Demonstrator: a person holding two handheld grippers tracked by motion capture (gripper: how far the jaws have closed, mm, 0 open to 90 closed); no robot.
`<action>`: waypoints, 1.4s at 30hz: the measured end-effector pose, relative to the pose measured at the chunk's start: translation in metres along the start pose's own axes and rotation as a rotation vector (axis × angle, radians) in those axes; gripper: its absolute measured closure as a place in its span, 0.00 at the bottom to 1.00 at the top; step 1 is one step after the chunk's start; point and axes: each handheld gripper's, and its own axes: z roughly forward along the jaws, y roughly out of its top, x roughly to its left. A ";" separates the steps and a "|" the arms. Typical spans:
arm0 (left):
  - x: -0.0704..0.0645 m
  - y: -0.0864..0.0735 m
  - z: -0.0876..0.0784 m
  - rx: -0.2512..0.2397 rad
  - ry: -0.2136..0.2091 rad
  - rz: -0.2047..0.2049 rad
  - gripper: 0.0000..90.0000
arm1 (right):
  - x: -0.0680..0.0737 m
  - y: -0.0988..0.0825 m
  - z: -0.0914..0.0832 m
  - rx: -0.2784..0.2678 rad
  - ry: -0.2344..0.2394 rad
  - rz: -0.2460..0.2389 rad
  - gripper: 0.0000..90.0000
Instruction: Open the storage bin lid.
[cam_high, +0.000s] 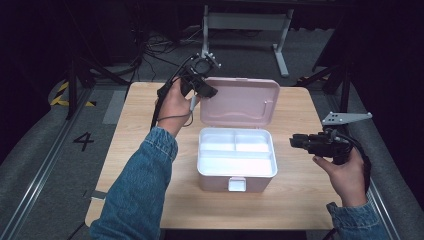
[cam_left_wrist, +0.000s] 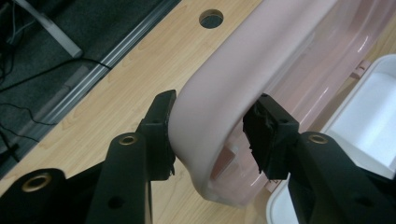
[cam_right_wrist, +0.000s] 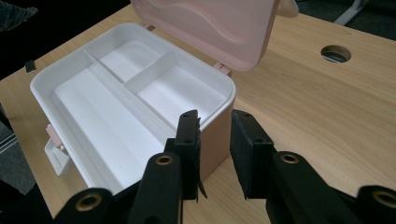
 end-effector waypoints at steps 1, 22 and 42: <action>0.001 0.001 0.002 0.005 0.004 0.002 0.61 | -0.001 0.000 0.000 0.001 -0.002 0.000 0.80; 0.029 0.010 0.050 0.060 -0.031 -0.073 0.46 | -0.011 -0.008 0.006 0.020 -0.004 0.027 0.76; 0.049 -0.014 0.095 0.159 -0.084 -0.166 0.53 | -0.010 -0.009 0.015 0.040 0.008 0.021 0.75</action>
